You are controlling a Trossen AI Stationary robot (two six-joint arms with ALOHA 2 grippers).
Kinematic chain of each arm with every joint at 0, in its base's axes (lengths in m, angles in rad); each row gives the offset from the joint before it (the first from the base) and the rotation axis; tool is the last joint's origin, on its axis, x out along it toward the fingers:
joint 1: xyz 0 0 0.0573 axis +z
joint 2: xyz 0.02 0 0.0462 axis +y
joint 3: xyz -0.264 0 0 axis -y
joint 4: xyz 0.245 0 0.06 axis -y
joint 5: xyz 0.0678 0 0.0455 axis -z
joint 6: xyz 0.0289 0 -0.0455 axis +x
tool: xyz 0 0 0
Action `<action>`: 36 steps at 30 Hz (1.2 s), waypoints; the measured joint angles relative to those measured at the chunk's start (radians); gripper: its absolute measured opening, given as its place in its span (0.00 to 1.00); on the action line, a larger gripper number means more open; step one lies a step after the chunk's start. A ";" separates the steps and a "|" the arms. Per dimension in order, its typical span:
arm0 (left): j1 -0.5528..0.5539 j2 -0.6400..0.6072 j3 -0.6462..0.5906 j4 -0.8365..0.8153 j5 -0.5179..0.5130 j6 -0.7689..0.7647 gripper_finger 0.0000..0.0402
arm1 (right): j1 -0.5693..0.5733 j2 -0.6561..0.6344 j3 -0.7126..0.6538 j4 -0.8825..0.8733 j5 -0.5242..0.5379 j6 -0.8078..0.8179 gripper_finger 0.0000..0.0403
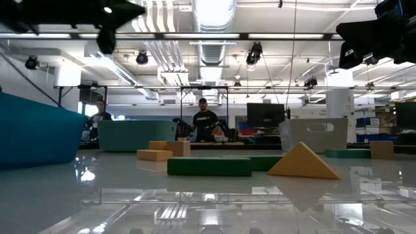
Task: Sort & place blocks by color
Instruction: Put the light brown block into the blue bin
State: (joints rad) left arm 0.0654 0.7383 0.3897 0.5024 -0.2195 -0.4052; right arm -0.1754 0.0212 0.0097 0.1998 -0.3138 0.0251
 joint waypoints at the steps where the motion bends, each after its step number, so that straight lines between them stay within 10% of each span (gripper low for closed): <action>1: 0.000 0.040 0.039 -0.051 -0.005 -0.025 0.00 | 0.000 0.000 0.000 0.000 0.000 0.000 0.02; 18: -0.135 0.731 0.811 -1.376 -0.243 -0.681 0.00 | 0.000 0.000 0.000 -0.003 0.001 -0.002 0.02; 36: -0.146 1.149 1.078 -1.429 -0.147 -0.664 0.02 | 0.000 0.001 0.018 -0.001 0.186 0.025 0.02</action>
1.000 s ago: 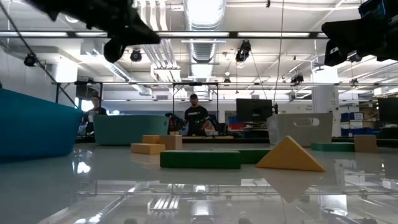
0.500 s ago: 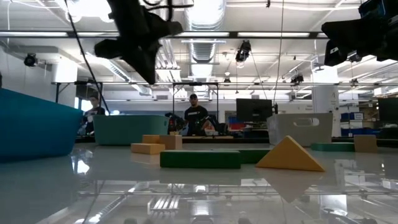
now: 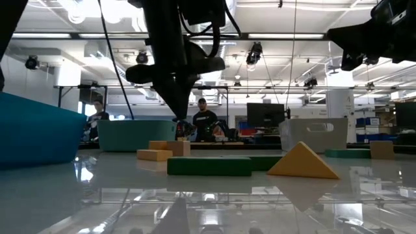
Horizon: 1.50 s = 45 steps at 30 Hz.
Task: Sort & place blocks by color
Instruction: Put the light brown block into the blue bin
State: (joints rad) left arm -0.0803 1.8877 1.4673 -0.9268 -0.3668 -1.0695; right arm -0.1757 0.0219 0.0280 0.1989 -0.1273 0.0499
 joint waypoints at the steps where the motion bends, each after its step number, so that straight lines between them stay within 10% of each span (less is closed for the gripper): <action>1: 0.000 0.005 0.000 0.001 0.000 0.007 0.04 | 0.000 0.000 0.000 -0.001 -0.001 0.001 0.02; 16: 0.011 0.103 0.006 0.011 -0.008 0.004 0.40 | 0.000 0.000 0.004 0.001 -0.001 0.001 0.02; 45: 0.021 0.102 -0.023 0.056 0.043 -0.016 0.42 | 0.000 -0.001 0.006 0.020 -0.001 -0.001 0.02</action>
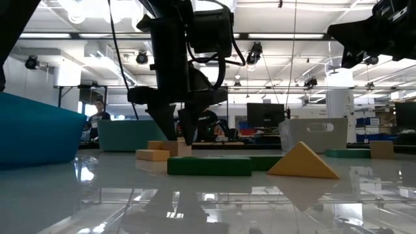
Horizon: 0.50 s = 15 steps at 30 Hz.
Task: Sort & place blocks by color
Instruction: Put the light brown block into the blue bin
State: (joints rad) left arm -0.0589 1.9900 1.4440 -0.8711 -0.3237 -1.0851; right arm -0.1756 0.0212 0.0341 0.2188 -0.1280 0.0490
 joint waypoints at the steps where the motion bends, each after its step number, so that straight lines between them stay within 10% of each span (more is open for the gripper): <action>1: 0.000 0.000 -0.004 0.005 0.000 0.000 0.42 | 0.000 0.000 0.000 0.000 0.000 0.000 0.02; 15: 0.000 0.000 -0.038 0.104 -0.023 0.078 0.29 | 0.000 0.000 0.000 0.000 0.000 0.001 0.02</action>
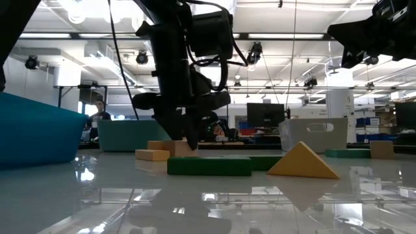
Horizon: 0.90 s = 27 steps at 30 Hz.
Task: Sort & place blocks by color
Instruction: Put the light brown block into the blue bin
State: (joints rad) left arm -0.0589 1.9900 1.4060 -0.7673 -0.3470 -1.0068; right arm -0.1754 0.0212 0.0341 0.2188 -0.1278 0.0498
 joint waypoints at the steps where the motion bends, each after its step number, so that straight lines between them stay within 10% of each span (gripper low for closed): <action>1: 0.000 0.000 0.005 0.002 -0.001 0.018 0.29 | 0.000 0.000 0.000 0.000 0.000 0.000 0.02; 9: -0.022 -0.052 0.056 -0.006 0.011 0.260 0.29 | 0.000 0.000 0.000 0.000 0.000 0.002 0.02; 18: -0.184 -0.288 0.093 -0.232 0.281 0.833 0.29 | -0.001 0.001 0.000 -0.004 0.000 0.001 0.02; 27: -0.370 -0.559 -0.126 -0.485 0.327 0.592 0.29 | -0.002 0.001 0.000 -0.005 0.000 0.001 0.02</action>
State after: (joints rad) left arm -0.4291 1.4309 1.2800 -1.2520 -0.0203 -0.4148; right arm -0.1772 0.0219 0.0341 0.2142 -0.1275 0.0507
